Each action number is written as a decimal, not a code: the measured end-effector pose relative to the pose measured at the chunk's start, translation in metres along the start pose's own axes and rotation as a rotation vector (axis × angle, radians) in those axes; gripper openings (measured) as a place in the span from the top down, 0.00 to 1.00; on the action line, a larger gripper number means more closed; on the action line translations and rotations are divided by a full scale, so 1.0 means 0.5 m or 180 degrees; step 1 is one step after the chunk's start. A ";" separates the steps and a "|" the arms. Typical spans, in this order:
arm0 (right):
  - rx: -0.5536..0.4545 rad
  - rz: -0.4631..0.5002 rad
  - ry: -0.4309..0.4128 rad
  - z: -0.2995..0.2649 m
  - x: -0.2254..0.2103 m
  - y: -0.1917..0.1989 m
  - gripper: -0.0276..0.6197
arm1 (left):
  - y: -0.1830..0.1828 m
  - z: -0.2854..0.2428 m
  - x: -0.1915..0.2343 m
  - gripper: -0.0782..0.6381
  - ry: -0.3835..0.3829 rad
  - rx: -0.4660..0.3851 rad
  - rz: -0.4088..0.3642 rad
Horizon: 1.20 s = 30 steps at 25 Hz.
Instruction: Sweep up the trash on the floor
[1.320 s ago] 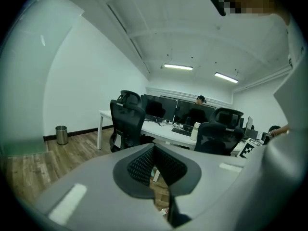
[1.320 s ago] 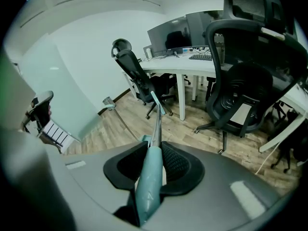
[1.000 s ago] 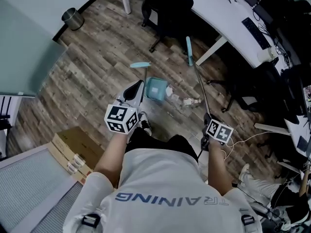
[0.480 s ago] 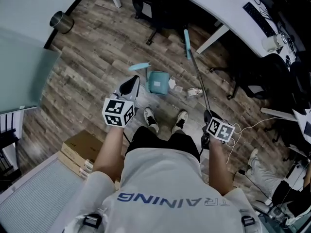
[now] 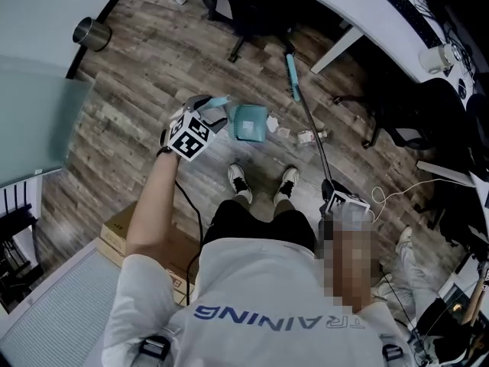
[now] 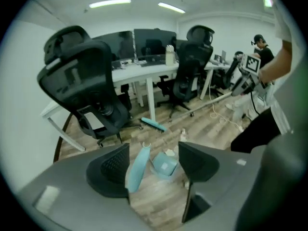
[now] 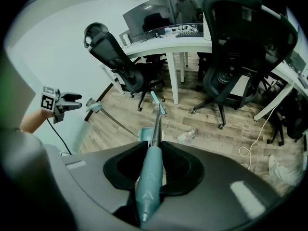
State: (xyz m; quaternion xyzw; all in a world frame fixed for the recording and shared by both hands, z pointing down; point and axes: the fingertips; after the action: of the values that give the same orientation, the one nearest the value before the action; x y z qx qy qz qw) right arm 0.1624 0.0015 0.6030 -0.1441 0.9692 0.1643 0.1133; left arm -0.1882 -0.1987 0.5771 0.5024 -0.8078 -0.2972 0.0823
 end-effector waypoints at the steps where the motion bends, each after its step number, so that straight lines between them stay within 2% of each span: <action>1: 0.0010 -0.0014 0.0003 -0.003 -0.003 0.000 0.79 | 0.011 -0.021 -0.002 0.41 0.0132 0.0144 -0.0120; 3: 0.0027 -0.0043 0.0009 -0.008 -0.008 0.004 0.79 | 0.027 -0.054 -0.002 0.38 0.0317 0.0330 -0.0271; 5: 0.0038 -0.0066 0.0016 -0.009 -0.011 0.008 0.79 | 0.041 -0.078 0.005 0.38 0.0398 0.0475 -0.0360; 10: 0.0045 -0.0128 -0.0031 -0.019 -0.012 -0.002 0.79 | 0.094 -0.157 0.007 0.39 0.0673 0.0882 -0.0465; 12: 0.0062 -0.0118 0.0021 -0.022 -0.018 -0.006 0.79 | 0.114 -0.183 -0.001 0.52 0.0745 0.0993 -0.0485; 13: 0.0071 -0.0118 0.0036 -0.023 -0.020 -0.006 0.79 | 0.120 -0.193 -0.004 0.54 0.0755 0.1018 -0.0488; 16: 0.0121 -0.0122 0.0069 -0.032 -0.026 -0.001 0.79 | 0.134 -0.220 -0.010 0.60 0.0740 0.1056 -0.0485; 18: 0.0147 -0.0138 0.0048 -0.043 -0.028 0.002 0.79 | 0.138 -0.235 -0.008 0.75 0.0683 0.1076 -0.0538; 22: 0.0228 -0.0178 0.0010 -0.069 -0.032 0.017 0.79 | 0.129 -0.250 -0.016 0.75 0.0753 0.1001 -0.0447; 26: 0.0373 -0.0133 0.0178 -0.099 -0.048 0.035 0.79 | 0.114 -0.253 -0.018 0.75 0.0734 0.0853 -0.0355; 30: 0.0455 -0.0157 0.0322 -0.131 -0.079 0.051 0.79 | 0.124 -0.250 -0.016 0.75 0.0759 0.0833 -0.0281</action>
State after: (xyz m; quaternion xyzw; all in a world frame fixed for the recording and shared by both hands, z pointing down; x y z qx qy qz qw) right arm 0.1798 0.0110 0.6809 -0.1676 0.9791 0.0844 0.0782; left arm -0.1776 -0.2215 0.7143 0.5755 -0.8013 -0.1312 0.0982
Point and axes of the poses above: the fingertips, and each gripper's own axes: z backward along the fingers, x to its left, y out of its underside, and after that the axes turned 7 degrees about -z, right-handed
